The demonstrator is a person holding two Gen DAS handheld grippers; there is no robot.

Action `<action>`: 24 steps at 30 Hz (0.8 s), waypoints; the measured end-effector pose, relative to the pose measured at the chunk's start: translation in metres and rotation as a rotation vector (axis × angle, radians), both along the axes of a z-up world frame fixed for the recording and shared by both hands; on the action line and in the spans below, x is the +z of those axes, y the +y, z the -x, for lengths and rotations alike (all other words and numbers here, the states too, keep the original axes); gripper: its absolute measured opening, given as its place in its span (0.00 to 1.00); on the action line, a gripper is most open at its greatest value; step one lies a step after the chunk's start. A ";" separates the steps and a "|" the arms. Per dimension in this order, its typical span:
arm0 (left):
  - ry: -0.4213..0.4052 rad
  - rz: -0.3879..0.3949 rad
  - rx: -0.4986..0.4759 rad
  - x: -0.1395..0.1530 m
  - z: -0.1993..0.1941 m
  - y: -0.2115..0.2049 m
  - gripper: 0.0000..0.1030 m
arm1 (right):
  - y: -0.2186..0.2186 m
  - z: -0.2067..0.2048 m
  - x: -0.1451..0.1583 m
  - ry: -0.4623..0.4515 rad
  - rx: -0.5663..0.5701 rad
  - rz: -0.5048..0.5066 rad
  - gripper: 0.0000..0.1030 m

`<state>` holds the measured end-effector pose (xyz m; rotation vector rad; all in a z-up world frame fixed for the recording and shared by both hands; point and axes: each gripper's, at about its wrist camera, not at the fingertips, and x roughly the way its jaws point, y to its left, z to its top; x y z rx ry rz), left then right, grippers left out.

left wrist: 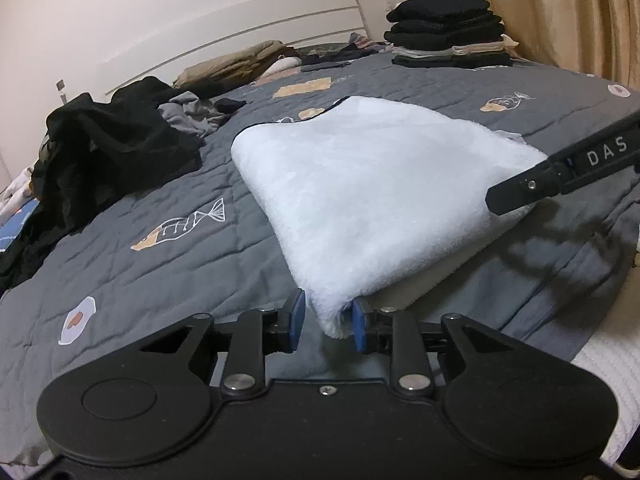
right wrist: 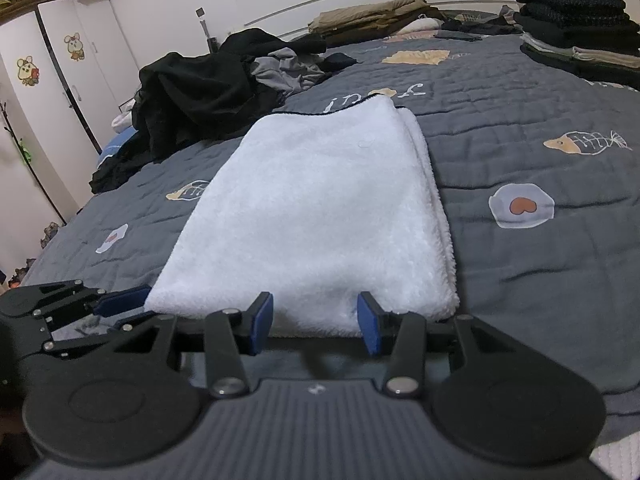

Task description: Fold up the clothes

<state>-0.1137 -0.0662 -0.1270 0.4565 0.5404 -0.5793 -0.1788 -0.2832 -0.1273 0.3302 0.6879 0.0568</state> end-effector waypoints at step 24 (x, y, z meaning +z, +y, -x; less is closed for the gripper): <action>0.058 0.015 0.014 -0.002 -0.007 0.005 0.16 | 0.003 0.007 0.009 -0.011 0.039 -0.024 0.44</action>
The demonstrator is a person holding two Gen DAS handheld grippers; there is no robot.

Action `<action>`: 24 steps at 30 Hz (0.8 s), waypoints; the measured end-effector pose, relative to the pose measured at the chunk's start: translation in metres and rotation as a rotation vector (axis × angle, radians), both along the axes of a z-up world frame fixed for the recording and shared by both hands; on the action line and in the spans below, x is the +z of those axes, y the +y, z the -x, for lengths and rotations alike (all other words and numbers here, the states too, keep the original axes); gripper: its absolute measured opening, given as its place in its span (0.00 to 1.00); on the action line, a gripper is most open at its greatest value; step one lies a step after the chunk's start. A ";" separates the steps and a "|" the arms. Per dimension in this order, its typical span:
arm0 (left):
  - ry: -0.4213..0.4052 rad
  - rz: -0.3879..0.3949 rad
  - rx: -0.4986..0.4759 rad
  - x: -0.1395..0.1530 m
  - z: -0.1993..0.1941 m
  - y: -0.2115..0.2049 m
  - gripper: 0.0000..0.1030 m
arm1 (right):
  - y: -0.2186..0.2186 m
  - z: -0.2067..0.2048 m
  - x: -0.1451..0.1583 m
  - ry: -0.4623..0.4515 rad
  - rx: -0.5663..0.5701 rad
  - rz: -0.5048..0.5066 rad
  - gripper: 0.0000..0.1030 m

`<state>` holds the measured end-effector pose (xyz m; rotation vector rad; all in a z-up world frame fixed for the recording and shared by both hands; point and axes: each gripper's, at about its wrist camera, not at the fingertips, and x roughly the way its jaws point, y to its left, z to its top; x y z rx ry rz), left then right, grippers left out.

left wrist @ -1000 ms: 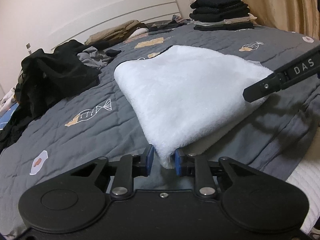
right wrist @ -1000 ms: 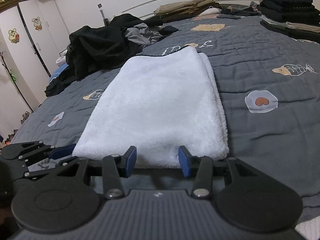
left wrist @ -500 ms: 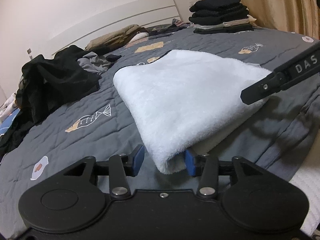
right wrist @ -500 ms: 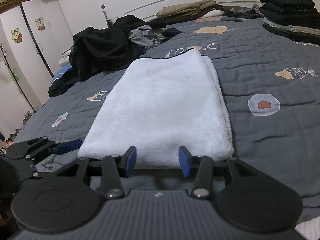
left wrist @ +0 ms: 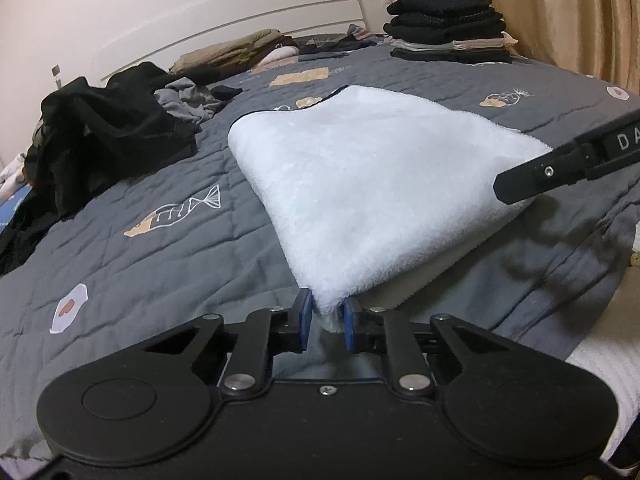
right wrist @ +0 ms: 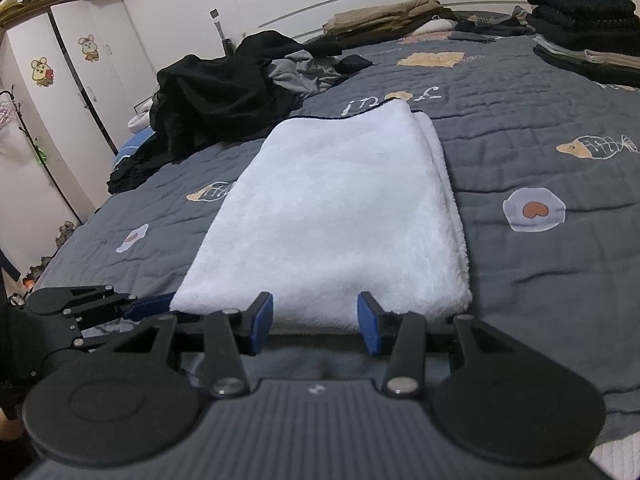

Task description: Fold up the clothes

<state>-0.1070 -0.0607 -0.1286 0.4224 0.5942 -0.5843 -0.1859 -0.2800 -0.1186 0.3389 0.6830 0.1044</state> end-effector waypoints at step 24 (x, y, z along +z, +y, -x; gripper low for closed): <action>0.424 0.593 0.149 0.028 -0.054 0.068 0.58 | -0.051 0.001 -0.003 0.019 -0.173 -0.174 0.44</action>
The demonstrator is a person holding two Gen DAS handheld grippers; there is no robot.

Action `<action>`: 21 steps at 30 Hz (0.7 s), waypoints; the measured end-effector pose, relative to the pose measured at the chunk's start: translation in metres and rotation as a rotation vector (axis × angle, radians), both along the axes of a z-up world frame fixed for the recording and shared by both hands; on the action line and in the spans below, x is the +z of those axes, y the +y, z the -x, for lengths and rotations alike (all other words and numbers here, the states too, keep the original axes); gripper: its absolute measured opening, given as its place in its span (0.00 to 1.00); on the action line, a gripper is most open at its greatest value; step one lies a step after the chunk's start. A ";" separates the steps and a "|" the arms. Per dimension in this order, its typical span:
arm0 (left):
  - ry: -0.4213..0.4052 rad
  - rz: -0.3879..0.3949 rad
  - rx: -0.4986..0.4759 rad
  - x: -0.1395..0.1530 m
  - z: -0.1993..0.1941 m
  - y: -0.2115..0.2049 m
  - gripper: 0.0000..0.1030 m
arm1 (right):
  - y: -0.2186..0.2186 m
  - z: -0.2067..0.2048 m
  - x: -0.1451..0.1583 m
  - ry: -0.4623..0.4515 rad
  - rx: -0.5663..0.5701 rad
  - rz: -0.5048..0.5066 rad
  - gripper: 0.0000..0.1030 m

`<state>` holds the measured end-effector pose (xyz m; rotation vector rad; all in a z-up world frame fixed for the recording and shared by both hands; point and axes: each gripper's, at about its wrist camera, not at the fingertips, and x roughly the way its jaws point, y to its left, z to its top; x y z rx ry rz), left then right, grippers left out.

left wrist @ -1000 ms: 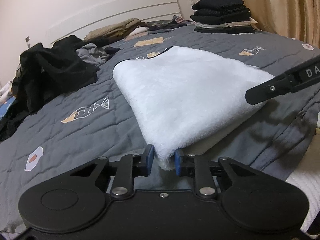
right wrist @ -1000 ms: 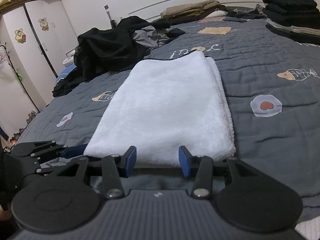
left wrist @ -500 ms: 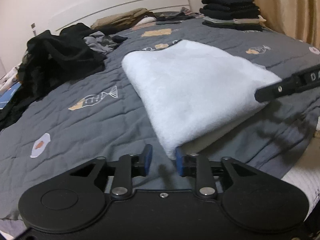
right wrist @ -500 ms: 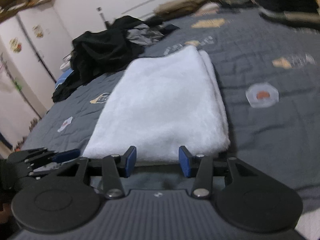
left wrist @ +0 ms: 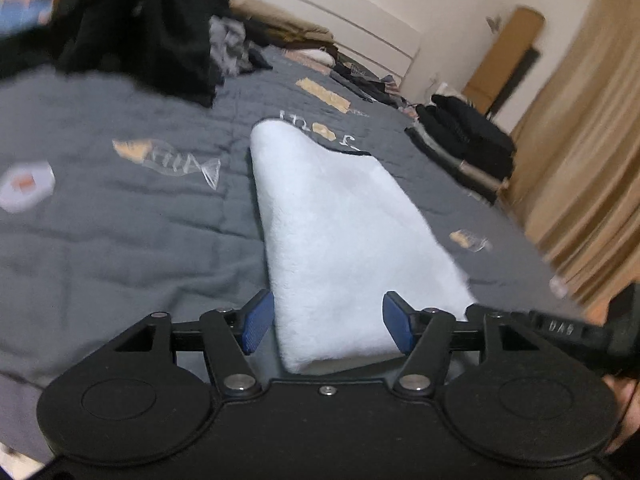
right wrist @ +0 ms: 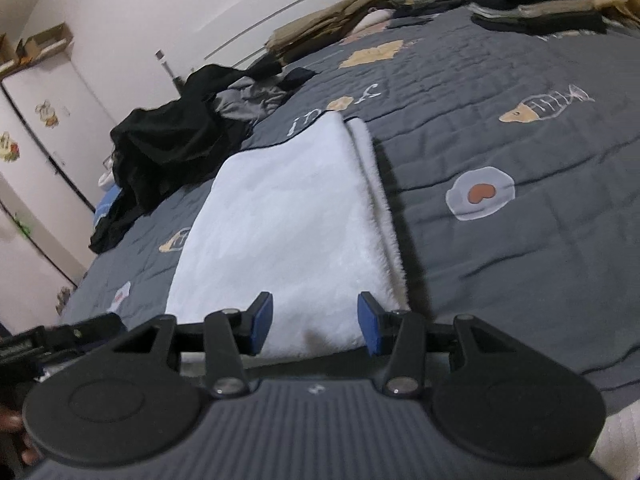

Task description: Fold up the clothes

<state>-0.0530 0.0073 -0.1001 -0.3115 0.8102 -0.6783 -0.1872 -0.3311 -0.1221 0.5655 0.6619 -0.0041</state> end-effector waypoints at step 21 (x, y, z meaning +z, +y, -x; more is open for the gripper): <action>0.286 0.182 0.023 -0.063 -0.038 -0.011 0.55 | -0.027 0.004 -0.006 0.019 -0.033 -0.125 0.44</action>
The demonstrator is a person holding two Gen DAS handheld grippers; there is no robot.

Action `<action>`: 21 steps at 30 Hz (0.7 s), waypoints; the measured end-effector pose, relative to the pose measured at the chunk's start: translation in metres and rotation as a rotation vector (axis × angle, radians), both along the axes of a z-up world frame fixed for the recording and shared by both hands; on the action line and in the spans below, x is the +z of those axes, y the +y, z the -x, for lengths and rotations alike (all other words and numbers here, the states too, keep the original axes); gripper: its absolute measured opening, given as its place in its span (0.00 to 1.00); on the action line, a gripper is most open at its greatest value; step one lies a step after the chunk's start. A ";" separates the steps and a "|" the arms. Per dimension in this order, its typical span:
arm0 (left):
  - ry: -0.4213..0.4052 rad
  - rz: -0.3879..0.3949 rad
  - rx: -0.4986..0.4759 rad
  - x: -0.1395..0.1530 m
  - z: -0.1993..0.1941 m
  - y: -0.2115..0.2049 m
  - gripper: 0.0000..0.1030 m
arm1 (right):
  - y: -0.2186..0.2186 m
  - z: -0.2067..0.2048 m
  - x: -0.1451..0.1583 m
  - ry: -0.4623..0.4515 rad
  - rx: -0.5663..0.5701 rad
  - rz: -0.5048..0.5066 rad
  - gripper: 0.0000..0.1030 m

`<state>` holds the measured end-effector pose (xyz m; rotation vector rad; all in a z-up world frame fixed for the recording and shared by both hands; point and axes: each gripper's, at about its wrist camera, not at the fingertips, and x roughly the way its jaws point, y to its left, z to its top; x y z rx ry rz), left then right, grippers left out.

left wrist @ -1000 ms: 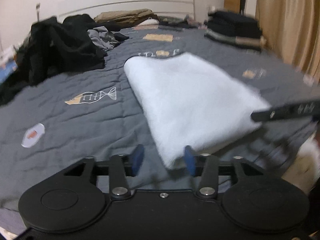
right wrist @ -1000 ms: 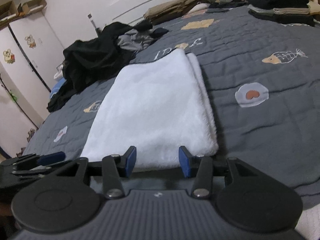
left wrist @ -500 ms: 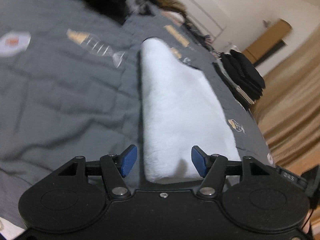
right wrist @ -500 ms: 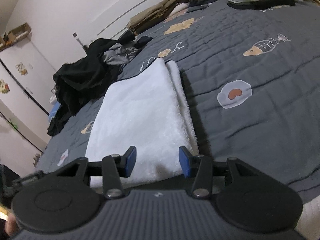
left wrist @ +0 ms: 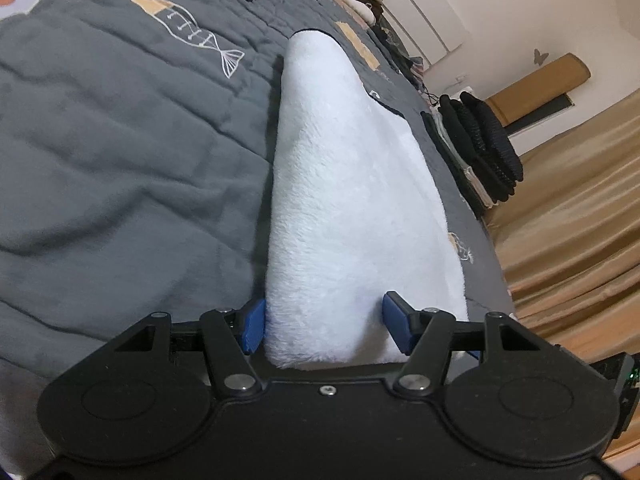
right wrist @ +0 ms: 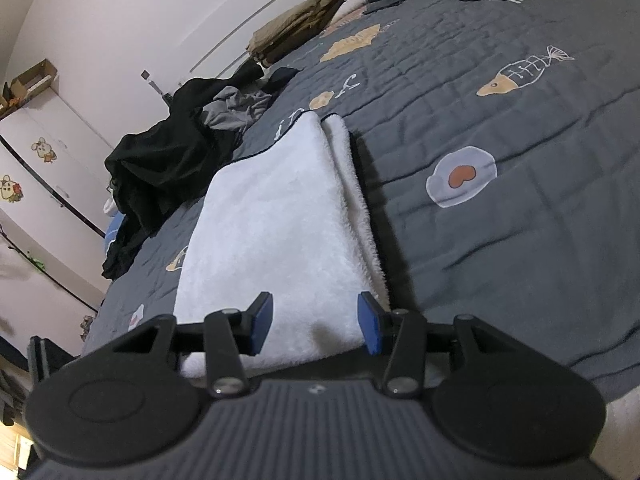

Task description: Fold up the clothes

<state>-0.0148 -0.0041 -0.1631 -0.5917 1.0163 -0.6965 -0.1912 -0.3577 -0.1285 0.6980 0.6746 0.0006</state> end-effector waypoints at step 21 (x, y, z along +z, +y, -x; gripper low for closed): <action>-0.017 0.049 0.036 0.011 0.003 0.000 0.32 | -0.041 -0.005 -0.063 0.069 -0.098 -0.372 0.67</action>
